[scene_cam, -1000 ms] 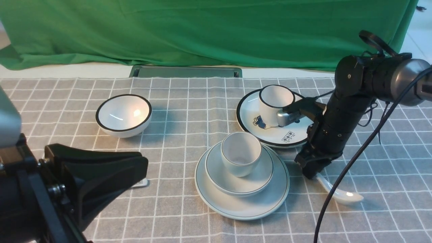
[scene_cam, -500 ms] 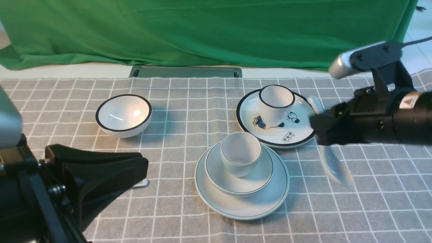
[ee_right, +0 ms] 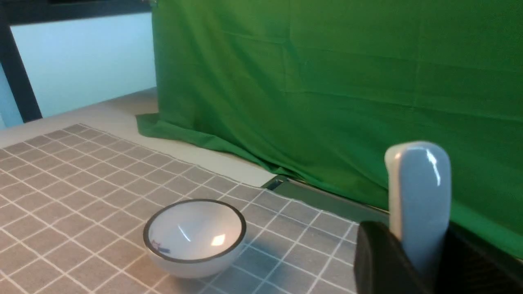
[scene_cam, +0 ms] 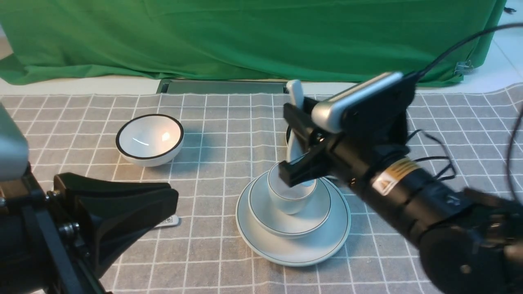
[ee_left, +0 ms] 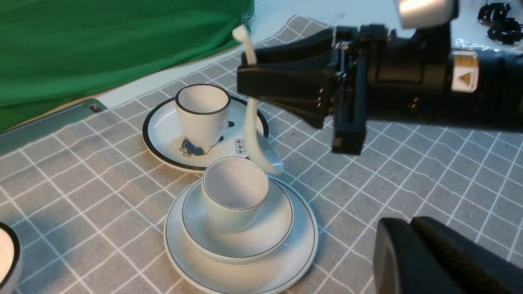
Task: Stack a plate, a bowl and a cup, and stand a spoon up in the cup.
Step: Use the right arm to put the blue soup spoon into the blue teacup in the middle
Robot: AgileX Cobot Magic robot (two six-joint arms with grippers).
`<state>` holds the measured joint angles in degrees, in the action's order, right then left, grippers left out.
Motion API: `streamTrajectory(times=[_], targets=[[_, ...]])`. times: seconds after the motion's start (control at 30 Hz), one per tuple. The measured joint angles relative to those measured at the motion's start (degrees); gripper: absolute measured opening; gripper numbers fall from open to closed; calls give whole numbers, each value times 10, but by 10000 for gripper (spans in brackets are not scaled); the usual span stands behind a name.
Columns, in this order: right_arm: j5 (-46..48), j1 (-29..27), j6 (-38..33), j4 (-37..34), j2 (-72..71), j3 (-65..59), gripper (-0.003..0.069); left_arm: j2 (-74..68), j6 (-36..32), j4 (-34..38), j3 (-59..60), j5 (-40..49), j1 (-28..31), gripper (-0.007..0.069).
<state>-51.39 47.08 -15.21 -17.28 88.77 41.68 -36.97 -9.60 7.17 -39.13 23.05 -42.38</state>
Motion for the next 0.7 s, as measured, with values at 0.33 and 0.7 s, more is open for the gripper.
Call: streamTrajectory(times=[0.33, 0.7], targets=[[-48, -2, 43, 35, 61, -1, 171, 0, -2, -2, 0, 0, 0, 10], [-83, -49, 94, 63, 120, -1, 171, 0, -3, -9, 0, 9, 0, 10]])
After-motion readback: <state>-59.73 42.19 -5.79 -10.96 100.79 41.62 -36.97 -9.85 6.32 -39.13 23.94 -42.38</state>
